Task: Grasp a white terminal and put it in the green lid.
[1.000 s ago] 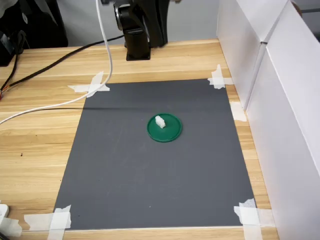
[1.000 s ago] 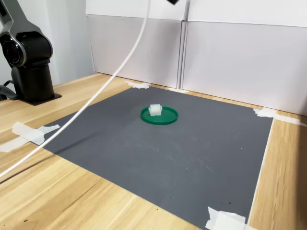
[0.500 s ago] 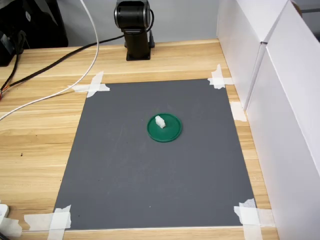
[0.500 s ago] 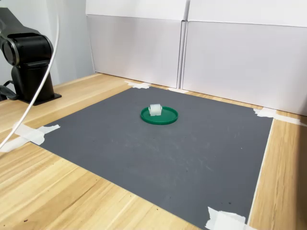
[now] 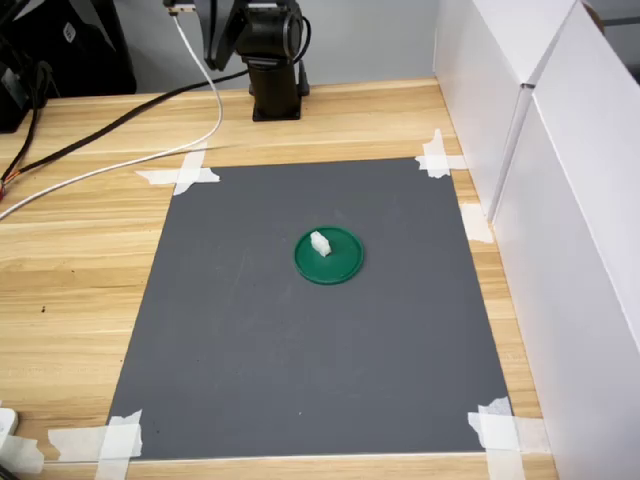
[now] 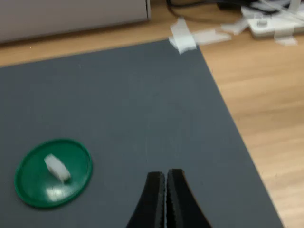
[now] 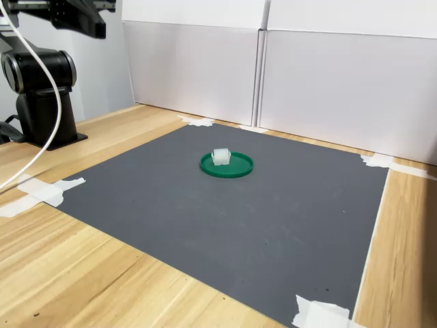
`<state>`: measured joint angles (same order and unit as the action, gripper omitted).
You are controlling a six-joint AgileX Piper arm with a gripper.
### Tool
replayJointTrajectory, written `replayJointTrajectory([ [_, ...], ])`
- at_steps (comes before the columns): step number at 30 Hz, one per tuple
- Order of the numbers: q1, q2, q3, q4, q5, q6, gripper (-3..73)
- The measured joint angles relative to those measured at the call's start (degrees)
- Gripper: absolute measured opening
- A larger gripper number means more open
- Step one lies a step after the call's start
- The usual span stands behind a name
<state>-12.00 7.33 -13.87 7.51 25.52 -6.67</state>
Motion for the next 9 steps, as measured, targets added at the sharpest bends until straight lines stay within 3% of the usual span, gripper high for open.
replayJointTrajectory([
  [9, 0.00, -5.80, 3.59, 0.00, 1.31, 0.00, -1.6],
])
